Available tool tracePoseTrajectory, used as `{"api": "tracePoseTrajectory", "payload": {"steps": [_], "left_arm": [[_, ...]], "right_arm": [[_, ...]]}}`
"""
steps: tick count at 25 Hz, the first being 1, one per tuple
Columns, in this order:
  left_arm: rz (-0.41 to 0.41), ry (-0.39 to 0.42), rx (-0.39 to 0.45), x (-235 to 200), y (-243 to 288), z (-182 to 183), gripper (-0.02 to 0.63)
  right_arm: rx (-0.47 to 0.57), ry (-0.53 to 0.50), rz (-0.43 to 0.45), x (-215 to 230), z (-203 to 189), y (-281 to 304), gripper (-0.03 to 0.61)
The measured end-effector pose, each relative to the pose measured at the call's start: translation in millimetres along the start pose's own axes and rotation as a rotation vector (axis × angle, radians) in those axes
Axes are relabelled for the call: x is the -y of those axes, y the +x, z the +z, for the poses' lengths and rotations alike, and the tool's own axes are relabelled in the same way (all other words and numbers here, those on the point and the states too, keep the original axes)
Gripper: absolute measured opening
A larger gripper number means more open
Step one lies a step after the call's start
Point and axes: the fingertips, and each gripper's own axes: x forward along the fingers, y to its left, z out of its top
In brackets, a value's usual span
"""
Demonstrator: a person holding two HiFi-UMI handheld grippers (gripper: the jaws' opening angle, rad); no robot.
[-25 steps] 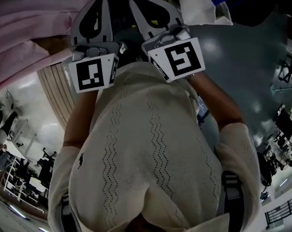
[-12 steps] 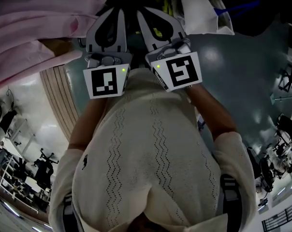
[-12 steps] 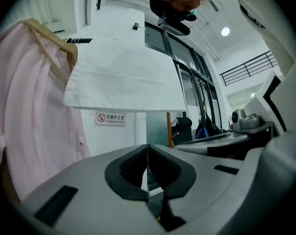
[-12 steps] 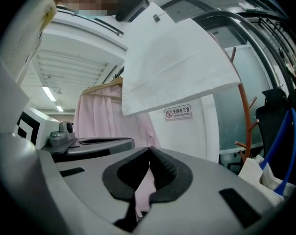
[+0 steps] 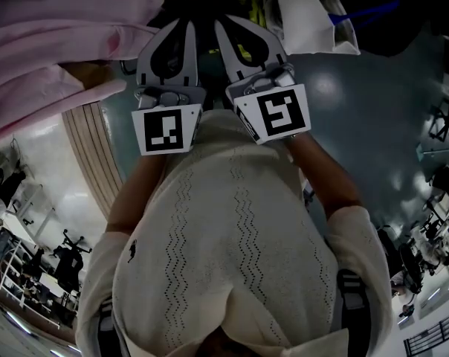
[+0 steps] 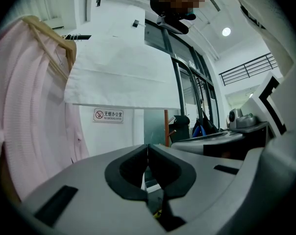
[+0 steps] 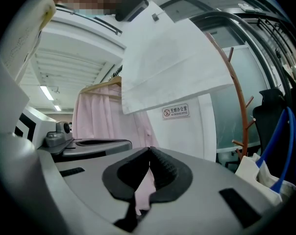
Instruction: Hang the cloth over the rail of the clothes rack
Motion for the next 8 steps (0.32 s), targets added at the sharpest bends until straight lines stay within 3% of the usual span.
{"api": "tracePoseTrajectory", "payload": {"steps": [8], "left_arm": [[-0.008,-0.006,-0.009,2.7,-1.3,-3.5,0.014]], "right_arm": [[-0.005,0.009,-0.035,4.3,-3.7,-4.6,0.020]]}}
